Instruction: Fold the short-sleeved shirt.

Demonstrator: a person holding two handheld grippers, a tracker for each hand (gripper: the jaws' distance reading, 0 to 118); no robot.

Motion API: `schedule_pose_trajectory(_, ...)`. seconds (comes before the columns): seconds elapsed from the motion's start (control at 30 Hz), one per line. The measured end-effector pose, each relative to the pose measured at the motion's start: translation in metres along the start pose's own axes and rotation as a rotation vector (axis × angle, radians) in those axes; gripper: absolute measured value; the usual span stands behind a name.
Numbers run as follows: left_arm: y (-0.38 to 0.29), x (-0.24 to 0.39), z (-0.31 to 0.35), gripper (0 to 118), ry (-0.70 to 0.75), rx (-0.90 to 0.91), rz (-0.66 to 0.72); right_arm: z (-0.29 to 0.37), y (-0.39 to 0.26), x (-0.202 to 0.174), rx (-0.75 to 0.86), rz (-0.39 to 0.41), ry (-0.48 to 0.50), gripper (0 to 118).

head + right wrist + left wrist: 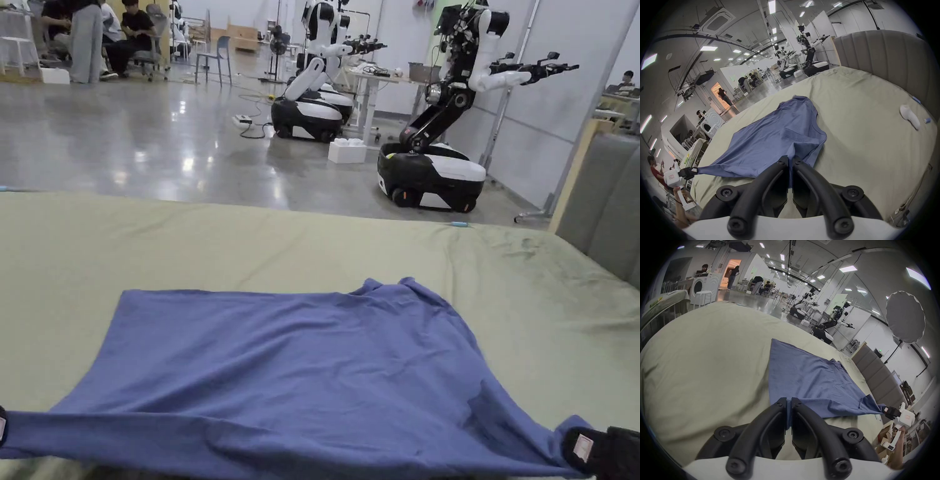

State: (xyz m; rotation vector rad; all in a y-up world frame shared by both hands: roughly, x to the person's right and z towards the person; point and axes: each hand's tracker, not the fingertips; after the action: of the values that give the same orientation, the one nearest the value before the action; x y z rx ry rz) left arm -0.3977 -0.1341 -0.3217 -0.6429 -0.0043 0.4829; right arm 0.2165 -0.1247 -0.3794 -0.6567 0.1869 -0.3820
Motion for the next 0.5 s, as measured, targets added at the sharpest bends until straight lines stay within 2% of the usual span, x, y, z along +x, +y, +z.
schedule_pose_trajectory(0.1,-0.028,-0.004,0.024,6,-0.012,-0.015,0.010,0.027,-0.026,0.007,-0.012,0.002,-0.016,5)
schedule_pose_trajectory(0.2,-0.056,-0.011,0.043,6,-0.049,-0.040,0.077,0.049,-0.053,0.010,-0.037,-0.019,-0.031,5)
schedule_pose_trajectory(0.37,-0.091,-0.020,0.075,6,-0.044,-0.076,0.097,0.075,-0.084,0.015,-0.057,-0.061,-0.048,5)
schedule_pose_trajectory(0.5,-0.107,-0.032,0.099,6,-0.011,-0.046,0.118,0.091,-0.101,0.016,-0.081,-0.059,-0.079,5)
